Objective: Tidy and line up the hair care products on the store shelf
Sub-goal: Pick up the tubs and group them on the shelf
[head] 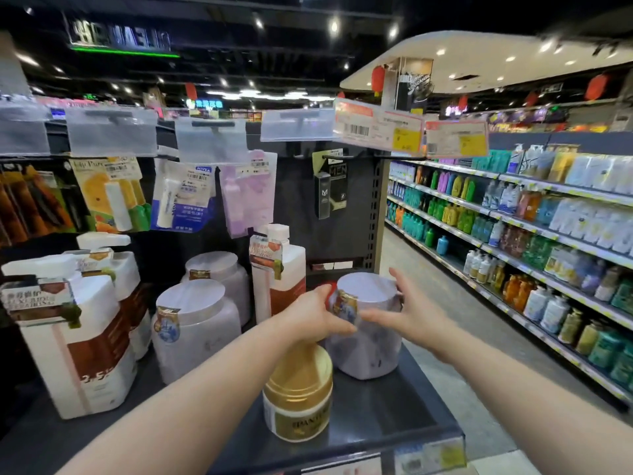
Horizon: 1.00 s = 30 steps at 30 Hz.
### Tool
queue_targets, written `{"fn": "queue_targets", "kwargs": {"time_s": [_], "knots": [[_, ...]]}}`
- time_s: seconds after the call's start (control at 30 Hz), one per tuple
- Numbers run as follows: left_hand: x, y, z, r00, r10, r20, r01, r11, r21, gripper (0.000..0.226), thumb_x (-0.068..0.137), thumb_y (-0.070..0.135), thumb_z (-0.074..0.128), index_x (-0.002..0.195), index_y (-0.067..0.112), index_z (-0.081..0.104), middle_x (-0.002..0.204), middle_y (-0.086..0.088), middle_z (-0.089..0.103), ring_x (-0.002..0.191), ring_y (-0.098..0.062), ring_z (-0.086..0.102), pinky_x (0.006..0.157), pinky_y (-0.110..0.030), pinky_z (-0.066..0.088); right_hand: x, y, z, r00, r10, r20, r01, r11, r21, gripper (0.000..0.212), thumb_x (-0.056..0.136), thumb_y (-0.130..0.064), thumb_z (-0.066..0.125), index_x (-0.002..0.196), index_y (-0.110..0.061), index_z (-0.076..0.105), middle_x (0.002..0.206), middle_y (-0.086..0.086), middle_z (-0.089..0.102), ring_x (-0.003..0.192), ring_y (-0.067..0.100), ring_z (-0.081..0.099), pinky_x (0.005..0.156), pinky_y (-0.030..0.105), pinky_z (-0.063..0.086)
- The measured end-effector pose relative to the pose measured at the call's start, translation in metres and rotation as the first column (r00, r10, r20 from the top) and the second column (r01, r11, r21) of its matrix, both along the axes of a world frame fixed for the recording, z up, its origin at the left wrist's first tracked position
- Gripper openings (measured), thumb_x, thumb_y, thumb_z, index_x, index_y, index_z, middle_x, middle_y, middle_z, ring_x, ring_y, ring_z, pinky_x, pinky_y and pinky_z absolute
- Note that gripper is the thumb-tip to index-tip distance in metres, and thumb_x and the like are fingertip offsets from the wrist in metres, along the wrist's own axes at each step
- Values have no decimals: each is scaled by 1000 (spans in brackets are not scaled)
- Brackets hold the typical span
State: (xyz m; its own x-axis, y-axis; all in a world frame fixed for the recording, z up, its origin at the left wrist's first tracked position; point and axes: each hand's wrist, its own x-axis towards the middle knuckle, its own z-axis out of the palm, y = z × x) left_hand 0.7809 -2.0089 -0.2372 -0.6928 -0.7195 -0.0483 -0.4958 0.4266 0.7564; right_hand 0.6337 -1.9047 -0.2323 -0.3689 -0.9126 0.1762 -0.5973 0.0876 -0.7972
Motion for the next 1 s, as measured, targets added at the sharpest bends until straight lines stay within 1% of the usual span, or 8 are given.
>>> {"fn": "queue_targets", "kwargs": {"time_s": [0.1,0.23,0.33,0.43,0.6,0.8,0.9,1.0], "knots": [[-5,-8,-9,999,-17,35,16,999,42,77,66,29,79,132,17,42,119,-1,59,108,-16,58,95,-34,51,-9,-13,-23,999,-35,4,35,999,-21,108,64,-33,84,147,-17,17,149,3,29,135,17,31,104,25,34],[-6,-15,-17,997,24,70,-30,996,80,105,49,39,81,139,20,31,122,0,57,110,-17,57,95,-33,51,-16,-23,-40,1000,-10,19,11,997,-72,124,48,-42,89,145,-28,14,146,-1,30,135,18,32,109,36,35],[-6,-16,-22,984,17,175,-34,995,94,91,49,44,80,130,24,45,119,1,60,110,-18,57,97,-38,49,-23,-25,-51,997,9,70,-1,994,-114,132,46,-35,91,146,-33,4,150,-1,25,138,17,28,112,38,33],[-7,-16,-22,984,25,178,-47,992,117,68,62,32,79,124,24,52,118,2,61,110,-18,57,100,-40,46,-29,-28,-54,997,58,60,-50,991,-124,124,49,-31,91,145,-31,12,144,-4,31,134,15,31,108,36,36],[-6,-12,-20,989,64,132,-81,989,126,68,68,25,76,130,30,48,124,2,58,114,-20,54,100,-37,45,-25,-28,-54,992,41,120,-16,979,-201,102,56,-27,89,136,-34,27,124,-13,35,119,9,37,95,27,40],[2,20,11,977,13,-214,24,986,166,71,75,12,73,131,42,41,117,5,56,111,-15,54,94,-31,48,-24,-9,-22,949,69,309,39,942,-332,91,63,-16,84,133,-36,30,121,-8,41,104,11,47,79,23,44],[10,44,18,910,19,-413,104,956,274,83,74,5,72,130,52,34,119,8,54,111,-15,56,89,-35,54,-21,4,9,916,170,363,3,902,-431,93,55,-21,87,130,-37,34,120,-7,50,103,12,55,81,29,51],[20,63,15,816,94,-570,113,942,317,74,69,4,72,125,45,45,118,4,60,105,-19,63,77,-35,57,-11,16,34,888,268,373,-57,870,-490,96,45,-33,91,124,-39,37,112,-13,56,100,8,59,81,30,53]]}}
